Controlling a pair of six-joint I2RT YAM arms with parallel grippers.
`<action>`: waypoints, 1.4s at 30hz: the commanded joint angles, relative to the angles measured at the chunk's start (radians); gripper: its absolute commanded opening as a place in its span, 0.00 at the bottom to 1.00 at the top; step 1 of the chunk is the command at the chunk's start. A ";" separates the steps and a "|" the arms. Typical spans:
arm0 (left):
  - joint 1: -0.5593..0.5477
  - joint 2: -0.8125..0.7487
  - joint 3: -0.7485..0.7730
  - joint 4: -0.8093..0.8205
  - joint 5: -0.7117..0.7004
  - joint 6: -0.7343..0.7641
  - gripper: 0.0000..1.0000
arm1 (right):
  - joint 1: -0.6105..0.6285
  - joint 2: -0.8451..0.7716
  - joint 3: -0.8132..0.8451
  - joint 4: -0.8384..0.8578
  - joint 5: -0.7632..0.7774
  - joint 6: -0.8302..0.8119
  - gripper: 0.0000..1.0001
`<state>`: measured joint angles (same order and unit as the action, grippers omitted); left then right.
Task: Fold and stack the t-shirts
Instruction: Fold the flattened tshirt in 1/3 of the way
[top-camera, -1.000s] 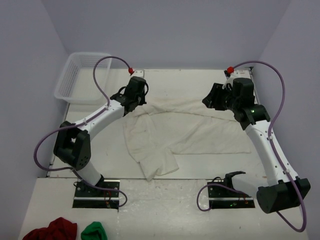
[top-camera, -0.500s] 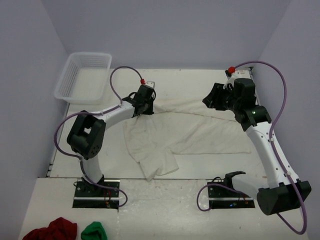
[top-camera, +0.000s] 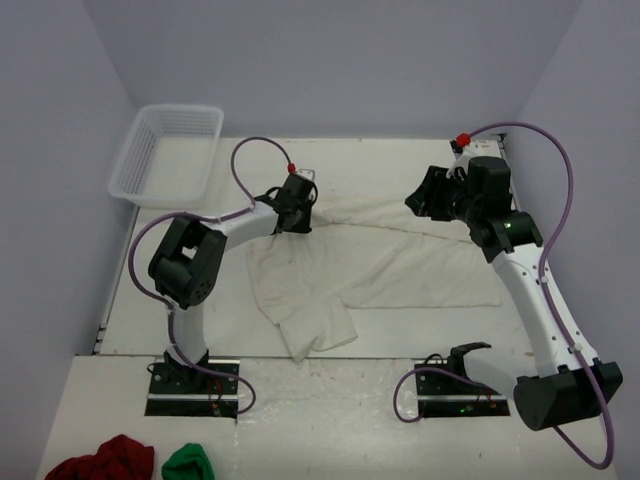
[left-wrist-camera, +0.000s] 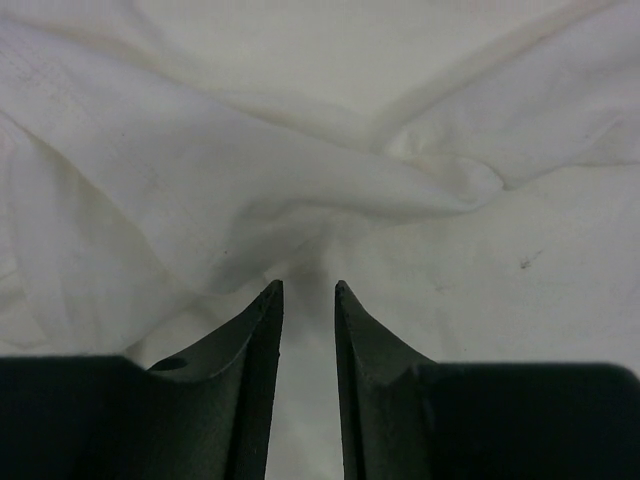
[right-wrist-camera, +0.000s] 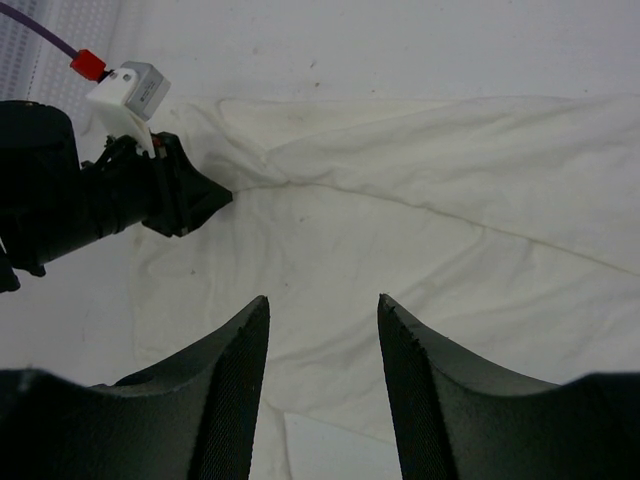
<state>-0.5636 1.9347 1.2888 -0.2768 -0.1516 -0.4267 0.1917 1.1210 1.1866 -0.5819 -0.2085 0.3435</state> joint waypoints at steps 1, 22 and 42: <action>-0.004 0.027 0.053 0.030 -0.019 0.008 0.29 | 0.005 -0.015 -0.001 0.025 -0.011 -0.001 0.49; 0.005 0.124 0.129 0.014 -0.052 0.020 0.21 | 0.005 -0.018 -0.004 0.030 -0.026 0.002 0.50; -0.001 -0.032 0.087 -0.005 -0.088 0.028 0.05 | 0.006 0.005 -0.001 0.039 -0.063 0.017 0.50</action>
<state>-0.5632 2.0132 1.3792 -0.2821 -0.2108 -0.4217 0.1917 1.1263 1.1866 -0.5766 -0.2363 0.3492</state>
